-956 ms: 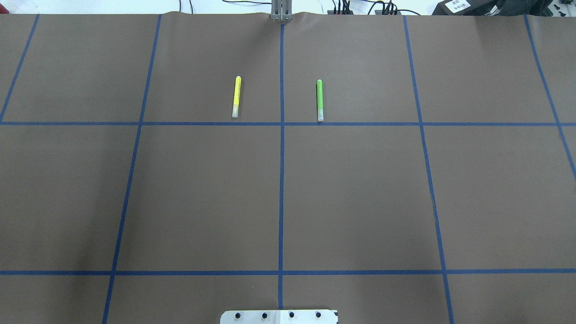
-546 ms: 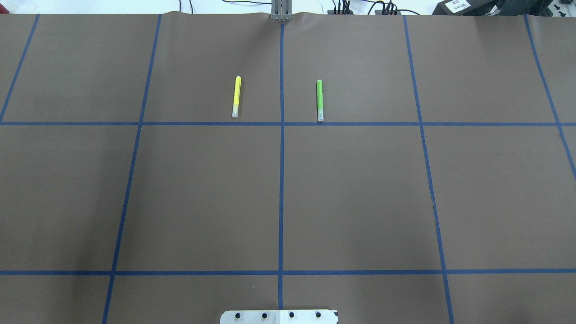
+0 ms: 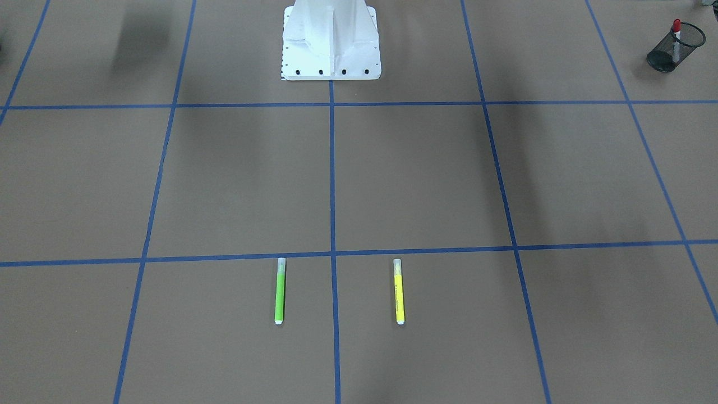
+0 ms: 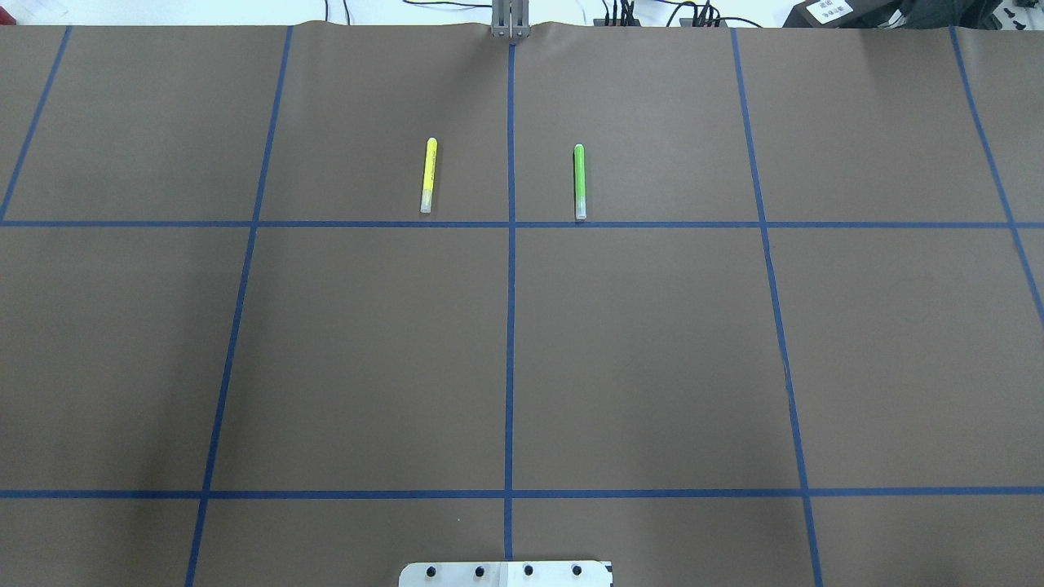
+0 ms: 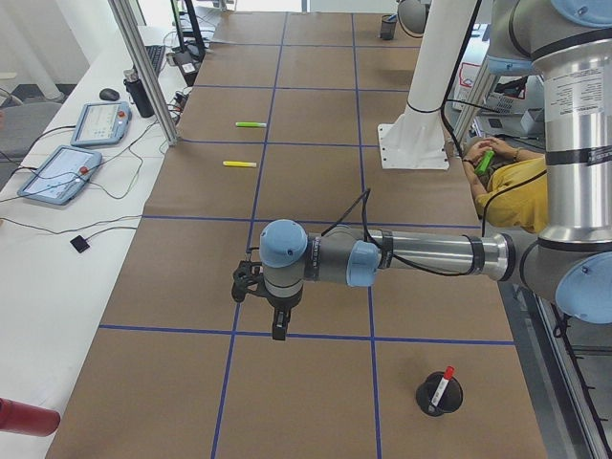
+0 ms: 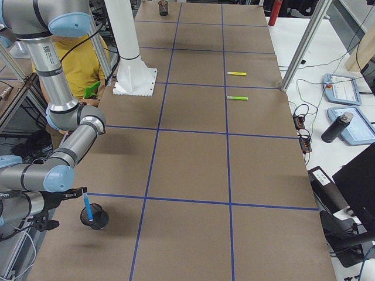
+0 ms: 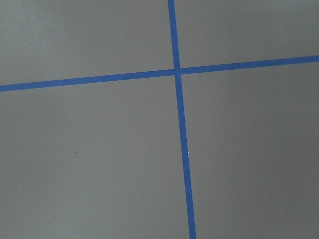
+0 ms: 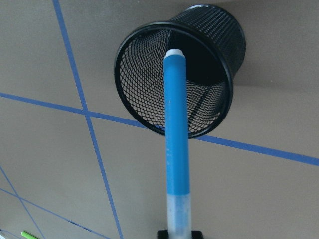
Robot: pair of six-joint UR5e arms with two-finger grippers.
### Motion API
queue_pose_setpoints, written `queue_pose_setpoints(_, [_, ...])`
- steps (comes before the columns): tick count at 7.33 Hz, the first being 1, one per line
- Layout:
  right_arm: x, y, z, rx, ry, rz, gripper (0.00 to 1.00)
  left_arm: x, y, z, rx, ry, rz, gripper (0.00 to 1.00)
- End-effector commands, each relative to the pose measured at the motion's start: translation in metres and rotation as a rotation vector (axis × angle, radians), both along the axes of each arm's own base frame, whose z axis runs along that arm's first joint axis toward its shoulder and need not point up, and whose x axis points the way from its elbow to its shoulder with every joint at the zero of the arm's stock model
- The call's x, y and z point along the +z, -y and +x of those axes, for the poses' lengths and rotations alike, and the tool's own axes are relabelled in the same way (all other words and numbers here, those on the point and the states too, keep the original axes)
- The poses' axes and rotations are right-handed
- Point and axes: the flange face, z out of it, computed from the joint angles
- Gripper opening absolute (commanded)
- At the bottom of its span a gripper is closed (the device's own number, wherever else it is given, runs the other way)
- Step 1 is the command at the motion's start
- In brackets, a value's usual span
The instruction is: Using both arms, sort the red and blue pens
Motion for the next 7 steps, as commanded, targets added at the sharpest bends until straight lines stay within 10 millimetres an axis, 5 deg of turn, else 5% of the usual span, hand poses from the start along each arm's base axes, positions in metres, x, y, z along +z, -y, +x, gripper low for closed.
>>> queue_pose_setpoints(1, [0.000, 0.000, 0.001, -0.001, -0.008, 0.011, 1.00, 0.000, 0.000, 0.000, 0.000, 0.000, 0.000, 1.00])
queue_pose_setpoints(7, [0.001, 0.004, 0.026, -0.026, -0.119, 0.017, 1.00, 0.001, -0.001, 0.000, -0.001, 0.000, -0.005, 1.00])
